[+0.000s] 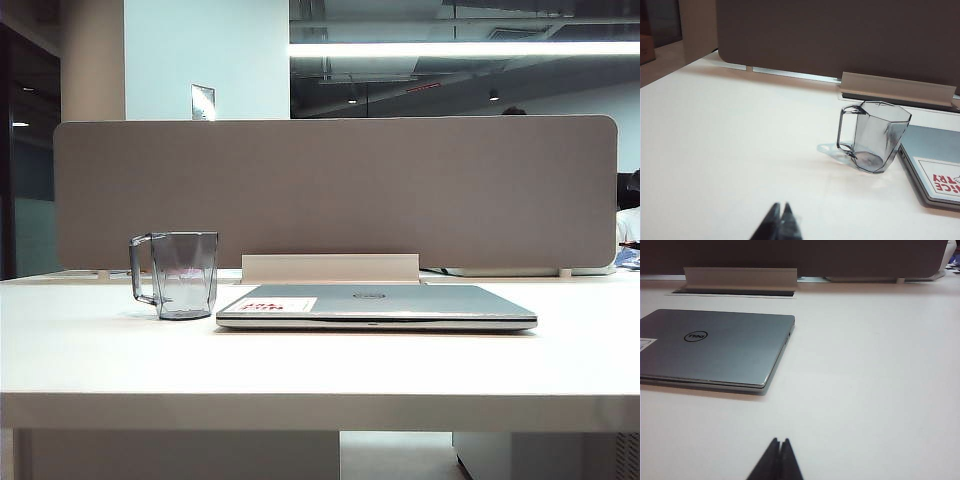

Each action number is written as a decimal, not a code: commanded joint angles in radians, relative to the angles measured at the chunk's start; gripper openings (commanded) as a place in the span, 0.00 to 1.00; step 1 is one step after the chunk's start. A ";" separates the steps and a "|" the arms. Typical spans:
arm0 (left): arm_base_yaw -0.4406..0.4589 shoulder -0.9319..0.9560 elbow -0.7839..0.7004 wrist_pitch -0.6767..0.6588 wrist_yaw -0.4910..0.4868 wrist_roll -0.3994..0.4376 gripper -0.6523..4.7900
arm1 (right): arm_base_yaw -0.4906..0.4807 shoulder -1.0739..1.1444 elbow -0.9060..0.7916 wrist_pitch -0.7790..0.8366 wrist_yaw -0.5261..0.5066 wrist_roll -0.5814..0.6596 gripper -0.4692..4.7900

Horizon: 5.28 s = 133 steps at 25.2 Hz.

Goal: Pick up the water cup and place it on the side of the laptop close to you.

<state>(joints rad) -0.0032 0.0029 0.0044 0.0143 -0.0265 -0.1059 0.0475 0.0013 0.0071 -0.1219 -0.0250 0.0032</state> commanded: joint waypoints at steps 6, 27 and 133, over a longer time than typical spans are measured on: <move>-0.002 0.001 0.003 0.007 0.005 0.000 0.12 | 0.000 -0.002 -0.003 0.011 0.004 0.000 0.09; -0.002 0.001 0.006 0.036 0.029 -0.025 0.11 | 0.000 -0.002 -0.003 0.014 0.004 0.000 0.09; -0.040 2.079 0.976 0.843 0.319 0.290 0.26 | 0.183 0.695 0.436 0.231 -0.396 0.124 0.09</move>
<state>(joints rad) -0.0422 2.0800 0.9722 0.8394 0.2916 0.1841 0.2295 0.6960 0.4393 0.0956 -0.4290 0.1326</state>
